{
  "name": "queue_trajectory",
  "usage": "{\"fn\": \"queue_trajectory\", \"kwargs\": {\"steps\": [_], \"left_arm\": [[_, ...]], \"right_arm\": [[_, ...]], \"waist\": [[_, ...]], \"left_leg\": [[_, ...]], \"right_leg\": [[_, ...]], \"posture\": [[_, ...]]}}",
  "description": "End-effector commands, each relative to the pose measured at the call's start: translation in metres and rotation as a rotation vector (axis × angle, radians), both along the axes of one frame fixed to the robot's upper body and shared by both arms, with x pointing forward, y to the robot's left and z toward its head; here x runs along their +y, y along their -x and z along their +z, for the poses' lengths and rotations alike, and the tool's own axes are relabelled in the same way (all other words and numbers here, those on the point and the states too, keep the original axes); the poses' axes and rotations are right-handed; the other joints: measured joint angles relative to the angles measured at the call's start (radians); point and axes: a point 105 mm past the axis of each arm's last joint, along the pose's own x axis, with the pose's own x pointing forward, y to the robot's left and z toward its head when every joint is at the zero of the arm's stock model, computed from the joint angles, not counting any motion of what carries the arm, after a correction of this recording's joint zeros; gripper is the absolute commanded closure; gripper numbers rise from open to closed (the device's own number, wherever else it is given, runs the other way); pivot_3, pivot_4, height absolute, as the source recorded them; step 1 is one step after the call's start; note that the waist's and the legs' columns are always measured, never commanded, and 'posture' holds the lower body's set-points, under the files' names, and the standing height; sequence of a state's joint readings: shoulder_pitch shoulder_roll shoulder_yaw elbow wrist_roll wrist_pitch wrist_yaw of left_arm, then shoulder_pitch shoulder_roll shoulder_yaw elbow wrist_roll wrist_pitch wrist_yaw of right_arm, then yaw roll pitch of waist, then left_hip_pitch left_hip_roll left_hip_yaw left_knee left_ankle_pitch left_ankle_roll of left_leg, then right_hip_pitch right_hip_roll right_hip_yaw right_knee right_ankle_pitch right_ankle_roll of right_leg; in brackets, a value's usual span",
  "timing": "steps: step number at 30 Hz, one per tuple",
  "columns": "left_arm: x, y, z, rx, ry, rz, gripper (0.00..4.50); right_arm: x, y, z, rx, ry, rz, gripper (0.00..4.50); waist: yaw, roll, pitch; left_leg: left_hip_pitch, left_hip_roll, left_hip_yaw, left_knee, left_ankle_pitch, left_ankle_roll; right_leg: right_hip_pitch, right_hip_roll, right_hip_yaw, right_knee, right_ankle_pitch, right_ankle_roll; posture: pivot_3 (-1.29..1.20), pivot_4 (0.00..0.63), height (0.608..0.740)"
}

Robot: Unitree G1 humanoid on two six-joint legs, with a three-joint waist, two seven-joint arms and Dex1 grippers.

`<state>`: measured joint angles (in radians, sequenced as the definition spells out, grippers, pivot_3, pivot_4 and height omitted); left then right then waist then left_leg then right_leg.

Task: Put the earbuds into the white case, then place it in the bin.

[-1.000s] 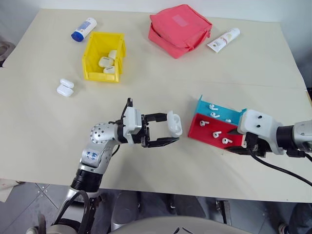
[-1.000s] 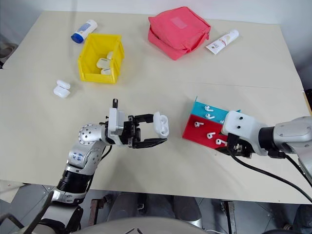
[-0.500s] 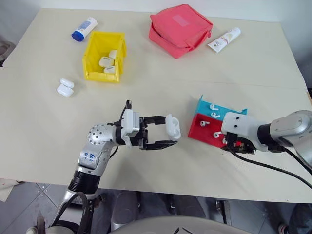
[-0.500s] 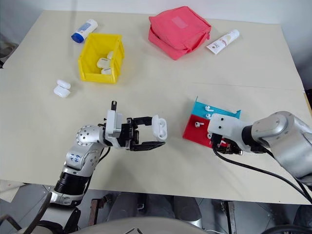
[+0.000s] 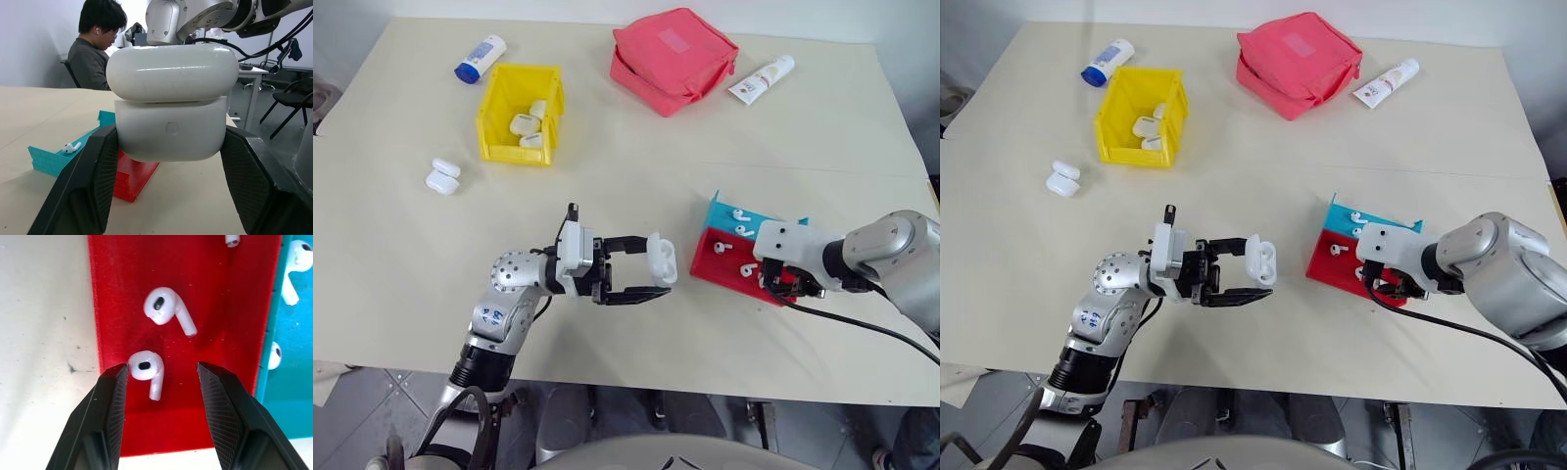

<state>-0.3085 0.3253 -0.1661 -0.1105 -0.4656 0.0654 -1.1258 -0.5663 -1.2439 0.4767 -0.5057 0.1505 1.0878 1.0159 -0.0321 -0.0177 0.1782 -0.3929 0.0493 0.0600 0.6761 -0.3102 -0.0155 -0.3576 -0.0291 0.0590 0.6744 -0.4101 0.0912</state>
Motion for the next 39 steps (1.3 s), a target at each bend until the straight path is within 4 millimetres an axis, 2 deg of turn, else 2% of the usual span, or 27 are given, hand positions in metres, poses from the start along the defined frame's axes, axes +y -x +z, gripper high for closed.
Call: {"fn": "queue_trajectory", "kwargs": {"steps": [1, 17, 20, 24, 29, 33, 39], "left_arm": [[0.0, 0.005, 0.011, -0.045, 0.025, -0.009, 1.73], [0.002, 0.002, 0.011, -0.049, 0.018, 0.005, 1.73], [0.002, 0.002, 0.011, -0.05, 0.017, 0.008, 1.73], [0.002, 0.001, 0.011, -0.049, 0.015, 0.011, 1.73], [0.004, 0.0, 0.011, -0.049, 0.011, 0.016, 1.73], [0.005, -0.002, 0.01, -0.048, 0.009, 0.016, 1.73], [0.006, -0.014, 0.011, -0.053, 0.025, 0.015, 1.73]], "right_arm": [[0.005, -0.003, 0.004, -0.023, 0.0, 0.027, 2.18], [0.005, -0.004, -0.001, -0.012, 0.008, 0.03, 2.18], [0.004, -0.003, -0.003, -0.006, 0.015, 0.034, 2.71], [0.004, -0.004, -0.004, -0.003, 0.01, 0.032, 3.98], [0.004, -0.006, -0.004, -0.012, 0.007, 0.034, 4.01], [0.011, -0.009, 0.008, -0.038, -0.073, 0.027, 4.01], [0.037, -0.014, 0.056, -0.132, -0.42, 0.063, 4.01]], "waist": [[0.0, 0.0, 0.0], [0.0, 0.0, 0.0], [0.0, 0.0, 0.0], [-0.002, 0.0, 0.0], [-0.005, 0.0, 0.0], [-0.008, 0.0, 0.0], [-0.004, 0.0, 0.0]], "left_leg": [[0.0, 0.0, 0.0, 0.0, 0.0, 0.0], [0.0, 0.0, 0.0, 0.0, 0.0, 0.0], [0.0, 0.0, 0.0, 0.0, 0.0, 0.0], [0.0, 0.0, 0.0, 0.0, 0.0, 0.0], [0.0, 0.0, 0.0, 0.0, 0.0, 0.0], [0.001, 0.0, 0.0, 0.0, 0.0, 0.0], [0.0, 0.0, 0.0, 0.0, 0.0, 0.0]], "right_leg": [[0.0, 0.0, 0.0, 0.0, 0.0, 0.0], [0.0, 0.0, 0.0, 0.0, 0.0, 0.0], [0.0, 0.0, 0.0, 0.0, 0.0, 0.0], [0.0, 0.0, 0.0, 0.0, 0.0, 0.0], [0.001, 0.0, 0.0, 0.0, 0.0, 0.0], [0.001, 0.0, 0.0, 0.0, 0.0, 0.0], [0.0, 0.001, 0.0, 0.0, 0.0, 0.0]], "posture": [[0.0, 0.15, 0.74], [0.0, 0.15, 0.74], [0.0, 0.15, 0.74], [0.0, 0.15, 0.74], [0.0, 0.15, 0.74], [0.0, 0.15, 0.74], [0.0, 0.15, 0.74]]}}
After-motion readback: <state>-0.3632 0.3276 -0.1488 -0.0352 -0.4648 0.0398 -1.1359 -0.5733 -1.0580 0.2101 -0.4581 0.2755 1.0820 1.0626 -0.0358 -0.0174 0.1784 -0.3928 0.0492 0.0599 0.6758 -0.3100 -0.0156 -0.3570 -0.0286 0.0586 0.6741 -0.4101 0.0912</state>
